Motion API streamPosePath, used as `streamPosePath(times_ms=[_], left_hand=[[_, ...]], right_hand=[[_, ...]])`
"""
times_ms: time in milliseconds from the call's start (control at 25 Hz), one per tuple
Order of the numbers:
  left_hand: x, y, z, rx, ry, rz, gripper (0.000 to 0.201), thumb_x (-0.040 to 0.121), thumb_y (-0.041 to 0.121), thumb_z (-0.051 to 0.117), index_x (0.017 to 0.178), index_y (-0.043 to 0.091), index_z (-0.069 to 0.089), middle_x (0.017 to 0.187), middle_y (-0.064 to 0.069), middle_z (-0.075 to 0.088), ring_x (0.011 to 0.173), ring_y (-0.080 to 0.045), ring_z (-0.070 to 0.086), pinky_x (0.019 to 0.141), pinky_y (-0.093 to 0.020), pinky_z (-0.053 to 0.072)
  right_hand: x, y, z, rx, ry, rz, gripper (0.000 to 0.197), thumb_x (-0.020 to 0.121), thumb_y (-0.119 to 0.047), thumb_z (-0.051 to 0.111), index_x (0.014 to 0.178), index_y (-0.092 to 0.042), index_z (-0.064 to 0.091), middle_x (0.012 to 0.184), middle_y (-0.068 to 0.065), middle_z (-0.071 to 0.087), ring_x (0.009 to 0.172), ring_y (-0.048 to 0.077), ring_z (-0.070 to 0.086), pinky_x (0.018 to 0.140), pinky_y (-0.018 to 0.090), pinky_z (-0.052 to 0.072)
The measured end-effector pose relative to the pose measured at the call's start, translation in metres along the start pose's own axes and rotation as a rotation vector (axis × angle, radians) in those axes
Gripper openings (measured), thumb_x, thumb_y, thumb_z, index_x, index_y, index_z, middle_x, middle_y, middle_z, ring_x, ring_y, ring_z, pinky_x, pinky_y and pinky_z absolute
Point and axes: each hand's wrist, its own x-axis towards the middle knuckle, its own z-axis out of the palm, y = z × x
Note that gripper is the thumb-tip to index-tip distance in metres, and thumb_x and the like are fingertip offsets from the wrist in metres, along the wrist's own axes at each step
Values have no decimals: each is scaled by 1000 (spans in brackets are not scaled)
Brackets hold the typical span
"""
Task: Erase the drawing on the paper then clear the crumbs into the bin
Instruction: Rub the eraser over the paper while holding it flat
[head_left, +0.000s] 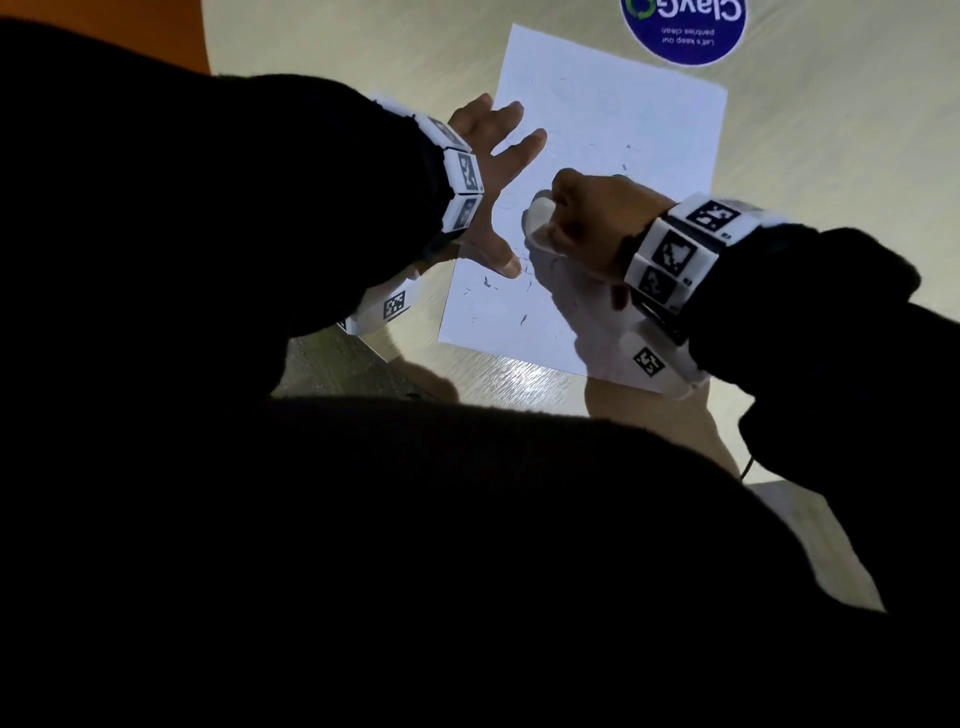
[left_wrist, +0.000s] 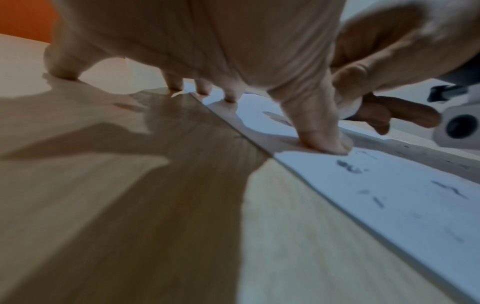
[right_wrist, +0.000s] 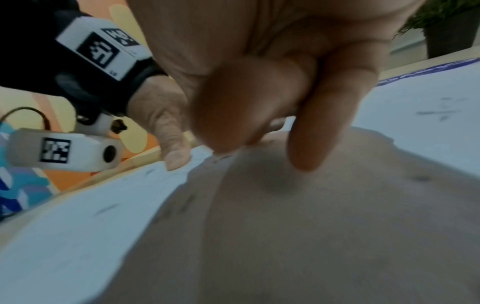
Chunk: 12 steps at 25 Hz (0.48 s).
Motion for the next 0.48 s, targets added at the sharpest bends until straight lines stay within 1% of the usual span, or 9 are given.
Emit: streamPosePath(times_ms=[80, 160, 200, 240, 320, 360, 400, 480], left_hand=[[0, 0, 0, -1, 3, 0, 145, 32, 106, 31, 151, 34, -11, 161, 0, -11, 146, -29, -12, 115, -58, 5], [0, 1, 3, -5, 33, 26, 144, 32, 107, 26, 151, 34, -10, 161, -1, -8, 147, -30, -10, 115, -60, 5], [1, 0, 4, -6, 43, 33, 144, 32, 107, 25, 151, 34, -9, 161, -1, -8, 147, -30, -9, 114, -60, 6], [1, -1, 5, -7, 46, 29, 143, 32, 107, 25, 151, 35, -9, 161, -1, -8, 147, -30, -9, 114, -60, 6], [0, -3, 5, -14, 48, 21, 142, 33, 108, 26, 151, 36, -9, 161, 1, -8, 147, -29, -9, 115, -59, 5], [0, -3, 6, -11, 53, 25, 141, 34, 108, 26, 150, 37, -9, 161, 1, -7, 147, -29, -9, 115, -59, 5], [-1, -2, 6, -7, 58, 31, 141, 34, 108, 25, 150, 37, -9, 161, 1, -7, 147, -28, -9, 115, -59, 5], [-2, -1, 6, -10, 63, 36, 141, 34, 108, 23, 151, 36, -9, 161, 0, -6, 147, -29, -9, 115, -59, 5]], right_hand=[[8, 3, -6, 5, 13, 21, 36, 93, -35, 49, 119, -10, 48, 103, 8, 56, 95, 28, 54, 71, 31, 31], [19, 8, -19, 81, 66, 83, 37, 91, -37, 51, 119, -13, 49, 110, 11, 57, 94, 26, 53, 72, 31, 33], [21, 9, -20, 91, 71, 92, 37, 91, -38, 50, 119, -13, 49, 109, 10, 57, 92, 25, 51, 72, 31, 33], [18, 8, -17, 72, 58, 89, 36, 92, -37, 50, 118, -13, 48, 104, 8, 55, 89, 24, 49, 72, 31, 33], [10, 3, -5, 17, 17, 61, 33, 93, -35, 49, 116, -12, 48, 94, 5, 50, 83, 24, 47, 66, 30, 31], [5, 3, -3, 9, 3, 50, 34, 93, -36, 49, 116, -12, 48, 93, 5, 50, 83, 24, 47, 65, 30, 30], [6, 4, -6, 15, 3, 56, 36, 93, -37, 50, 118, -12, 48, 95, 6, 51, 83, 24, 47, 67, 31, 31], [16, 7, -16, 75, 48, 96, 40, 91, -40, 52, 121, -13, 49, 105, 10, 55, 86, 25, 49, 72, 31, 33]])
